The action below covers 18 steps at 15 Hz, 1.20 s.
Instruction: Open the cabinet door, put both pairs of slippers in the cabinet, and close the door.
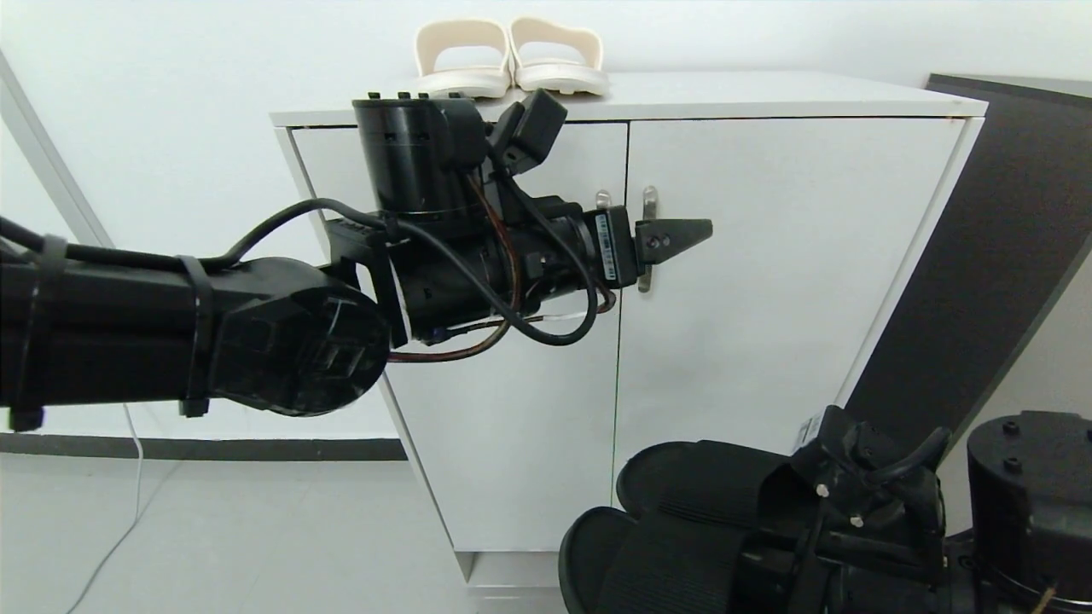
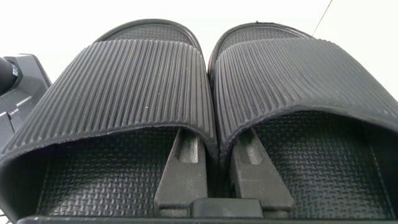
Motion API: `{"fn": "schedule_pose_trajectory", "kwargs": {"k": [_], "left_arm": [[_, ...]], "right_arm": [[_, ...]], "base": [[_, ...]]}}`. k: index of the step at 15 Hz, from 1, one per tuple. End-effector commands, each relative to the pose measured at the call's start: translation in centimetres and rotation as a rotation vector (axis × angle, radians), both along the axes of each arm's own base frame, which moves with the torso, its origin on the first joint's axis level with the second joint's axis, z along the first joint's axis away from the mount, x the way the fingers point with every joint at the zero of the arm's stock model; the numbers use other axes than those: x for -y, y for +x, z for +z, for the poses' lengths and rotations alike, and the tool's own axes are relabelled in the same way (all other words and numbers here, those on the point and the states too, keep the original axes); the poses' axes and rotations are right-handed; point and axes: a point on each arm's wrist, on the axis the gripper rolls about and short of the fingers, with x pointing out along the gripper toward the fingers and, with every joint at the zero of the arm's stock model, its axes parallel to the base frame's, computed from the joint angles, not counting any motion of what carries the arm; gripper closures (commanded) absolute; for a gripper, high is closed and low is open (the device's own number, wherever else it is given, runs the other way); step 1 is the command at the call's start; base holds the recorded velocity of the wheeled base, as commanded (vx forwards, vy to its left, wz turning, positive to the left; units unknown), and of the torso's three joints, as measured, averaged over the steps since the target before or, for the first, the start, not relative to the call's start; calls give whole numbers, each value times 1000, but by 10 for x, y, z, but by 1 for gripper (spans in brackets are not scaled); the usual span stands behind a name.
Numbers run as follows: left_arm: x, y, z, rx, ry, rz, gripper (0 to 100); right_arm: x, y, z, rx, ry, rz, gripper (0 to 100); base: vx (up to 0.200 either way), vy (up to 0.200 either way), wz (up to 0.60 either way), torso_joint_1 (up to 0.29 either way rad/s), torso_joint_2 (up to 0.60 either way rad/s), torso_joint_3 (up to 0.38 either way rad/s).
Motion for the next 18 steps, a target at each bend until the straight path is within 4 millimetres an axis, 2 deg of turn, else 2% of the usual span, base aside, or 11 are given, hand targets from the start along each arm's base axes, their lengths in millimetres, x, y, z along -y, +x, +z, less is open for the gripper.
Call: {"fn": "schedule_pose_trajectory", "kwargs": {"k": [1,5,10,11,15,17,18], "left_arm": [[9,12,-6,-5,4,4,0],[16,21,-5,-22,18,6,0],[18,22,-4,-20,16,3,0],[17,22,-5,-21,17,4,100],[16,16,-4,-31,24,-2,100],[15,-5,-4,-40,35,-36,100],[13,-25,-3,-43,43,-68,100]], "right_arm": [[0,-1,-1,5,-7,5,100],[1,-1,-2,3,-9,5,100],[1,-1,-2,2,-10,5,100],[1,-1,-2,1,-11,7,100],[2,-2,-3,1,-11,10,100],[6,-8,-1,28,-9,38,100],[11,-16,3,36,15,107,100]], "base": [[0,0,0,0,0,0],[0,0,0,0,0,0],[0,0,0,0,0,0],[0,0,0,0,0,0],[0,0,0,0,0,0],[0,0,0,0,0,0],[0,0,0,0,0,0]]}}
